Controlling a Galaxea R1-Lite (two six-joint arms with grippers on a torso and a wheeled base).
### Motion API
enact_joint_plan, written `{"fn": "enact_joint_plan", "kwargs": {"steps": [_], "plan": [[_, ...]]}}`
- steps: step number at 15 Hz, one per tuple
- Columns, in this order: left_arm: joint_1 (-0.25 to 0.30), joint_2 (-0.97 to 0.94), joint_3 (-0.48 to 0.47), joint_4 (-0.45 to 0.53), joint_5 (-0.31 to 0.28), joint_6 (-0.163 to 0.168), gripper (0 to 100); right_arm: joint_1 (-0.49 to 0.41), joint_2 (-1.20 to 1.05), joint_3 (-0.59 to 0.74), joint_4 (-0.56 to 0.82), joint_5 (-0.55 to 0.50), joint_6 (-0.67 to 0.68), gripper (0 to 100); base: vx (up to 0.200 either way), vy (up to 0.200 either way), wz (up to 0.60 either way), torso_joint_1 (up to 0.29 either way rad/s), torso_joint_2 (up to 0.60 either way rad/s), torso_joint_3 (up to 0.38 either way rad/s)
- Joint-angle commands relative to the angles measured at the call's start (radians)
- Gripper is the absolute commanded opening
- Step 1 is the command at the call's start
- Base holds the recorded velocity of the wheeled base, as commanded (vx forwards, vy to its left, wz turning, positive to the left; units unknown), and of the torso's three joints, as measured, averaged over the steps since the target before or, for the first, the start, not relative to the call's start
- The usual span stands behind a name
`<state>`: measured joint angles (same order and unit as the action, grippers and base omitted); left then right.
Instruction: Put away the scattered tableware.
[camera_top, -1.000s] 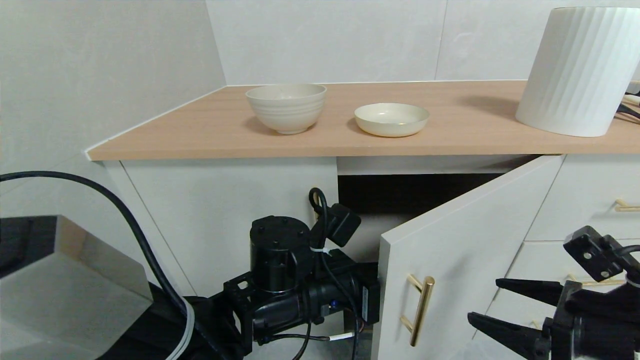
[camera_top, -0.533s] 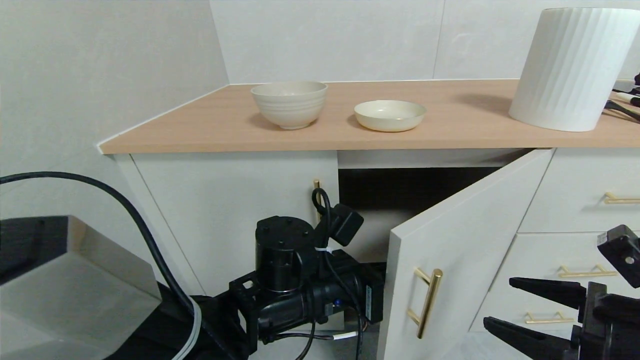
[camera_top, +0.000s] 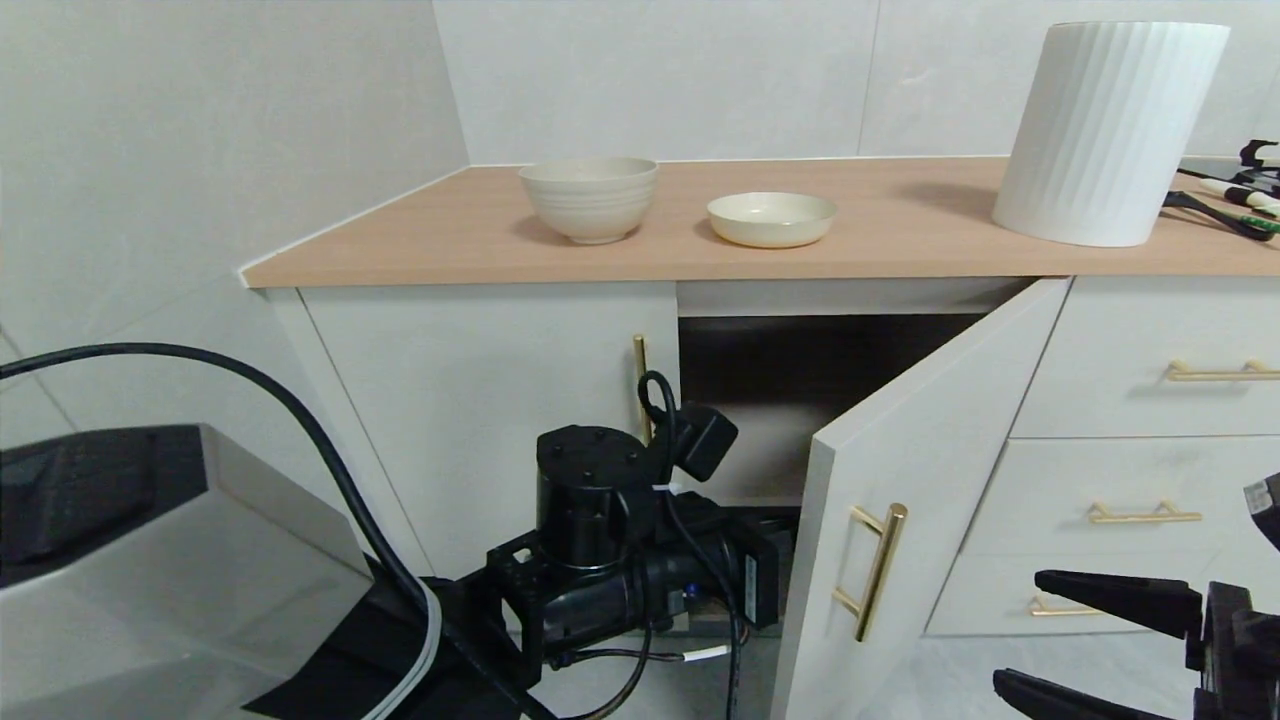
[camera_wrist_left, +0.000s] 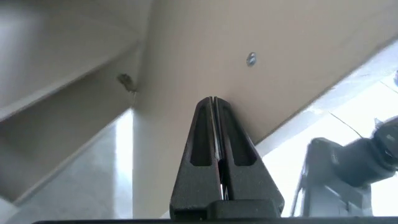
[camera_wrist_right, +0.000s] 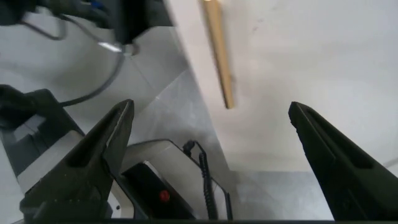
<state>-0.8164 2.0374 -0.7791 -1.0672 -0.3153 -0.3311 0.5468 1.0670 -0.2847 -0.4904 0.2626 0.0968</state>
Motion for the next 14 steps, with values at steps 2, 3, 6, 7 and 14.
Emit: {"fn": "enact_joint_plan", "kwargs": {"steps": [2,3,6,7,14], "plan": [[-0.003,0.009,-0.022,0.023,-0.002,0.000,0,0.001,-0.015,-0.001,0.000,0.000,0.000,100,-0.200,0.000,0.00,0.012,0.00,-0.002],[-0.003,0.036,-0.072,0.052,-0.002,0.000,0,0.001,-0.021,-0.001,0.000,0.000,0.000,100,-0.200,0.000,0.00,0.017,0.00,0.002],[-0.003,0.063,-0.138,0.102,-0.002,0.000,0,0.019,-0.044,-0.001,0.000,-0.002,0.001,100,0.000,0.000,0.00,0.000,0.00,0.000],[-0.003,0.067,-0.170,0.141,-0.002,0.000,0,0.045,-0.061,-0.002,0.013,-0.003,0.011,100,0.000,0.000,0.00,0.000,0.00,0.000],[-0.064,0.079,-0.284,0.231,0.002,0.000,0,0.116,-0.128,-0.054,0.115,0.001,0.014,100,0.000,0.000,0.00,0.000,0.00,0.000]]}}
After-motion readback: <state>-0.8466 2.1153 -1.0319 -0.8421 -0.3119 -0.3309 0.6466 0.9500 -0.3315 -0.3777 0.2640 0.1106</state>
